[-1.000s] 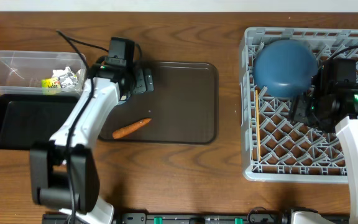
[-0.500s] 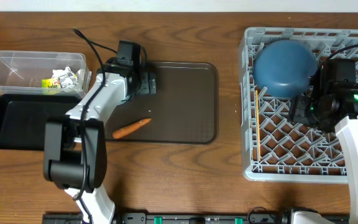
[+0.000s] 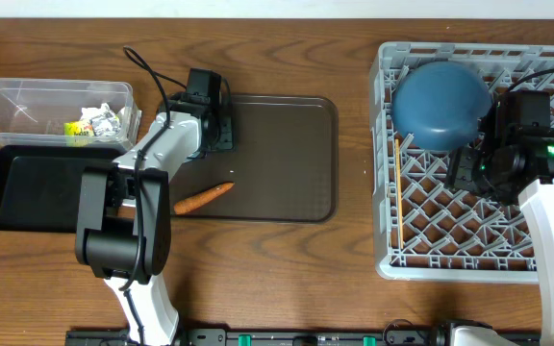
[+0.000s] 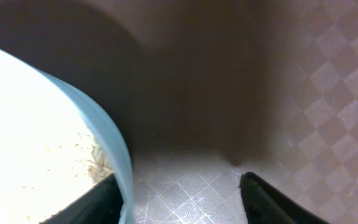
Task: Sort waste into correct bins and load items into the dishwasher rack
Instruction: 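Move the left gripper to the light-blue rice bowl rim and grasp it, then lift the rice bowl with the left gripper and carry it left over the black tray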
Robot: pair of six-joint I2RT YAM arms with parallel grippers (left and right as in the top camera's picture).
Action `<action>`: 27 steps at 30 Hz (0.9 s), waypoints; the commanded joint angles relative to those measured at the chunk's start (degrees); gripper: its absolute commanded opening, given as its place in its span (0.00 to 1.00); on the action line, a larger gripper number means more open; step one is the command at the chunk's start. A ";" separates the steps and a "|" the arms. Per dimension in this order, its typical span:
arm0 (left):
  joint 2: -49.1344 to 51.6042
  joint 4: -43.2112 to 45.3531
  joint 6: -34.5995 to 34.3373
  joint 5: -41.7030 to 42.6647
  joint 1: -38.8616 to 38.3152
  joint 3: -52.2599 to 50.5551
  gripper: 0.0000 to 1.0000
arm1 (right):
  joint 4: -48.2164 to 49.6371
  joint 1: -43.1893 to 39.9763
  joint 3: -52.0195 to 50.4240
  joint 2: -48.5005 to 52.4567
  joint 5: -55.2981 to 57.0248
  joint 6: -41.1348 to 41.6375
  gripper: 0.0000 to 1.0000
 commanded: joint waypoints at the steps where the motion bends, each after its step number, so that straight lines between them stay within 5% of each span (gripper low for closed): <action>1: 0.37 -0.17 0.35 -0.63 -0.02 -0.26 0.46 | 0.11 -0.79 -1.20 0.13 0.17 -0.81 0.67; 16: 0.33 -4.48 0.37 -0.66 -0.02 -0.26 0.25 | 0.59 -0.79 -2.21 0.13 0.17 -0.81 0.64; 19: 0.22 -4.48 0.37 -0.66 -0.02 -0.24 0.13 | 0.59 -0.79 -2.21 0.13 0.17 -0.81 0.64; 27: -0.74 -5.05 0.37 -0.66 -0.02 -0.24 0.06 | 0.61 -0.79 -2.21 0.13 0.17 -0.81 0.64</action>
